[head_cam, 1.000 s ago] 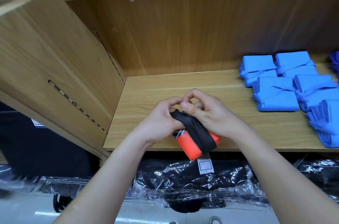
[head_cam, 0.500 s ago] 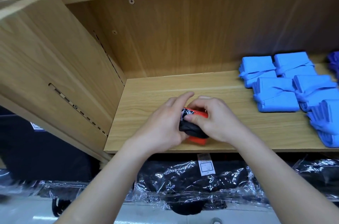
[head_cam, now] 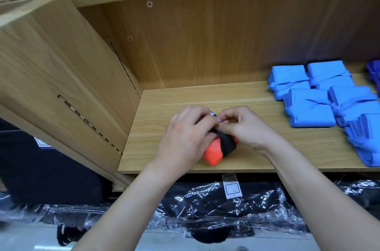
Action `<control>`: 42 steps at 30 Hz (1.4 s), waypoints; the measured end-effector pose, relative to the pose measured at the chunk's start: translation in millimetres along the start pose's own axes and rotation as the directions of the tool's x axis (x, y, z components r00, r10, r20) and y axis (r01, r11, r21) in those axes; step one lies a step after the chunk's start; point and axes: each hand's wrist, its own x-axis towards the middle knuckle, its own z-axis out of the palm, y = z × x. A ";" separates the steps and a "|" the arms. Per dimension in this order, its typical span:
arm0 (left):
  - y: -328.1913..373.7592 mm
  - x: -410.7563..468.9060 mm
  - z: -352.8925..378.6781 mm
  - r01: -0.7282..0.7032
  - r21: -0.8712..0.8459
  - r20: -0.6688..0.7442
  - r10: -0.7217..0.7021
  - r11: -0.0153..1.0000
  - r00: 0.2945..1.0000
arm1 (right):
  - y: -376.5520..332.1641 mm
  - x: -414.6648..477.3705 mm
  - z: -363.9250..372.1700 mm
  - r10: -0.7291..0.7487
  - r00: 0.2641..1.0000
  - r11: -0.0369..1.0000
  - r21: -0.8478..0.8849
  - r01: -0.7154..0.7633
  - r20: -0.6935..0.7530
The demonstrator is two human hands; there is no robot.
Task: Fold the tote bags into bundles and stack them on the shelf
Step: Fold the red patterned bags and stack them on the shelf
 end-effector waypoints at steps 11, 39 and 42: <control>20.5 -10.3 4.9 0.093 0.091 0.108 -0.103 0.992 0.989 | 6.9 9.6 16.0 0.170 0.968 0.909 0.409 -0.081 -0.187; -29.1 -8.3 -12.0 0.684 -0.688 0.411 -0.648 0.240 0.641 | -0.7 14.4 42.3 -0.230 0.973 0.967 0.107 0.230 -0.019; -40.0 -8.6 -12.5 0.731 -0.552 0.372 -0.666 0.402 0.647 | 1.5 23.1 47.0 -0.248 0.969 0.963 -0.111 0.247 0.003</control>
